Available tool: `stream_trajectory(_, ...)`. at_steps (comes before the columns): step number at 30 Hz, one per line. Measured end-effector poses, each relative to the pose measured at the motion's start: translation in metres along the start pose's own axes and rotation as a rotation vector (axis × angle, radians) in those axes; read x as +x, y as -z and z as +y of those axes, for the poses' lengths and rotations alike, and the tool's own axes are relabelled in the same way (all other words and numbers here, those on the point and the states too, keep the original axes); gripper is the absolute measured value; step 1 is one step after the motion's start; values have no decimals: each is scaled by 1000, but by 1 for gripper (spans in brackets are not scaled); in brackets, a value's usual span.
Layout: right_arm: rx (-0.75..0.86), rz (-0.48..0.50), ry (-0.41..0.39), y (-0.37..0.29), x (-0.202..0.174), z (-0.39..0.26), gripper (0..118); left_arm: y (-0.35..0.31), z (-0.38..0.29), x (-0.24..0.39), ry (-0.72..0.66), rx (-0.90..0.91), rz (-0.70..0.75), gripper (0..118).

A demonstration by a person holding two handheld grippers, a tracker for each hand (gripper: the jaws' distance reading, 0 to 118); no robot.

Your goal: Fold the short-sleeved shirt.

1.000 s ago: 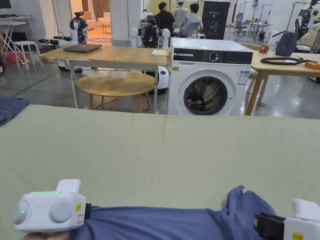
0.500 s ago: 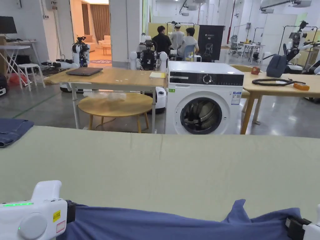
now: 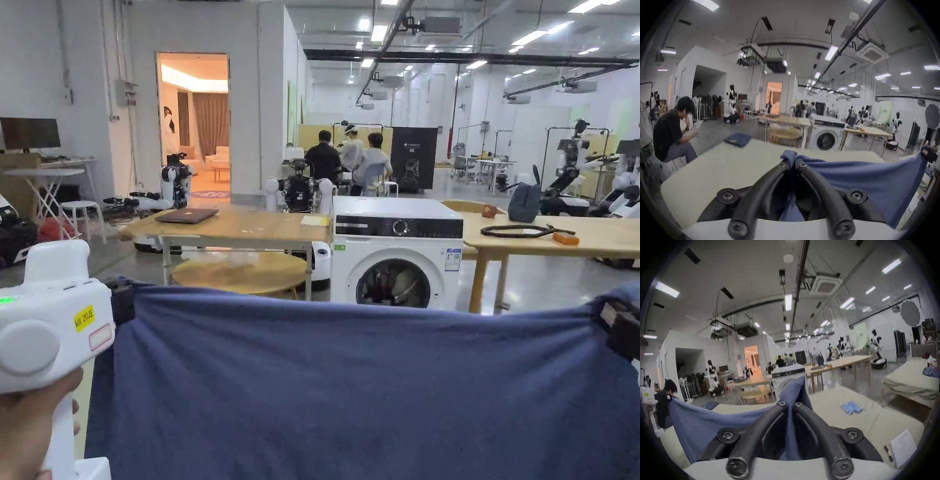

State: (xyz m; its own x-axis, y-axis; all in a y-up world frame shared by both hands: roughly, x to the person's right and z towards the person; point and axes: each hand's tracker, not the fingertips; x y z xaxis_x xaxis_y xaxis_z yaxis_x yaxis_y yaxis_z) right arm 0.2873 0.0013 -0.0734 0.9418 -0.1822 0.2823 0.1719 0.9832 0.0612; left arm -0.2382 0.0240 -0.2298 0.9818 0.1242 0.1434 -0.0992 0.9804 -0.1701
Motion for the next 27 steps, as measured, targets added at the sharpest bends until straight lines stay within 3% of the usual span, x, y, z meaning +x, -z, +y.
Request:
stream_trajectory(6, 85, 16, 12, -10, -12, 59, 0, -18, 50, 5, -5, 61, -10, 0)
stream_trajectory(11, 121, 25, -9, 18, -22, 91, 0, 4, 82, 11, -21, 83, -16, 0)
stream_trajectory(17, 149, 21, -43, 91, -38, 114, 0, 65, 112, 21, -36, 99, -4, 0)
stream_trajectory(22, 147, 31, -32, 177, -44, 125, 0, 147, 138, 24, -78, 89, 2, 0)
stream_trajectory(27, 161, 12, -72, 256, -57, 123, 0, 222, 145, 31, -64, 94, 20, 0)
